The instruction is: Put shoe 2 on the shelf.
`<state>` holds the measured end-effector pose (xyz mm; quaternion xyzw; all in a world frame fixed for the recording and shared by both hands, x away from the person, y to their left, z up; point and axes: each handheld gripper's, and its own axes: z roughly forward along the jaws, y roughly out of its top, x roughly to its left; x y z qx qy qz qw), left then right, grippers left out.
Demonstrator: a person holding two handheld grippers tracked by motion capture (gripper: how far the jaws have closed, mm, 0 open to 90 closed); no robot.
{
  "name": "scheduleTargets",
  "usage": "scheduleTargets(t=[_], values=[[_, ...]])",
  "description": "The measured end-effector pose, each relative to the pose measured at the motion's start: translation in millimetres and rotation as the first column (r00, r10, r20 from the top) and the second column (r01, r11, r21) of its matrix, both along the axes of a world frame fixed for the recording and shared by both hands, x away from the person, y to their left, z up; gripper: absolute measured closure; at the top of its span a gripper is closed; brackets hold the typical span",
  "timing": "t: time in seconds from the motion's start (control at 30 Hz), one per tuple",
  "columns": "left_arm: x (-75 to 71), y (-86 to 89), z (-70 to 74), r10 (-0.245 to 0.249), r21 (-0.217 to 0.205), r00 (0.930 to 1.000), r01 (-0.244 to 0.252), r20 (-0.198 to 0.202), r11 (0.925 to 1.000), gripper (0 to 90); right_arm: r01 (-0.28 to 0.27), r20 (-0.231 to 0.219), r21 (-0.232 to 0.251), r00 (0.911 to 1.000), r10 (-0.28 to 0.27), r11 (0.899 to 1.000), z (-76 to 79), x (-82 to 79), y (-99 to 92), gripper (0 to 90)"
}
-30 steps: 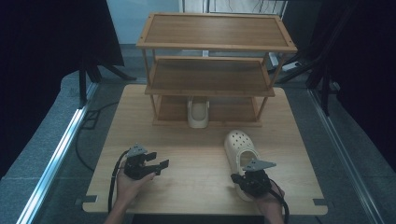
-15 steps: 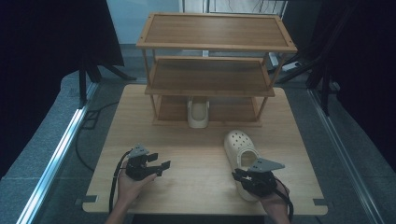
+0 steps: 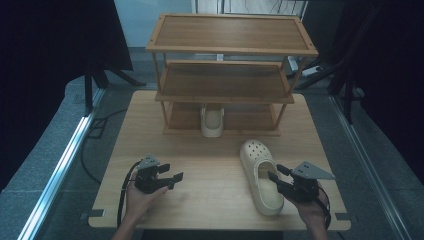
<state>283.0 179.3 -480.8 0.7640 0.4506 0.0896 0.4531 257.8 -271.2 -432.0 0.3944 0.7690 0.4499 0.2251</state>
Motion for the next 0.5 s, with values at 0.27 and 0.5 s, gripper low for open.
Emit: scheduleTargets(t=[0.27,0.5], values=[[0.4,1.1,0.0,-0.003,-0.013,1.0000,0.003,-0.006,0.9999,31.7,0.047,-0.056,0.053,0.9975,-0.044,0.997,-9.6,15.0,-19.8,52.1],[0.8,0.3,-0.7,-0.005,-0.011,1.0000,0.005,-0.008,0.9999,31.7,0.055,-0.096,0.054,0.9942,-0.049,0.997,-18.8,22.6,-23.3,51.3]])
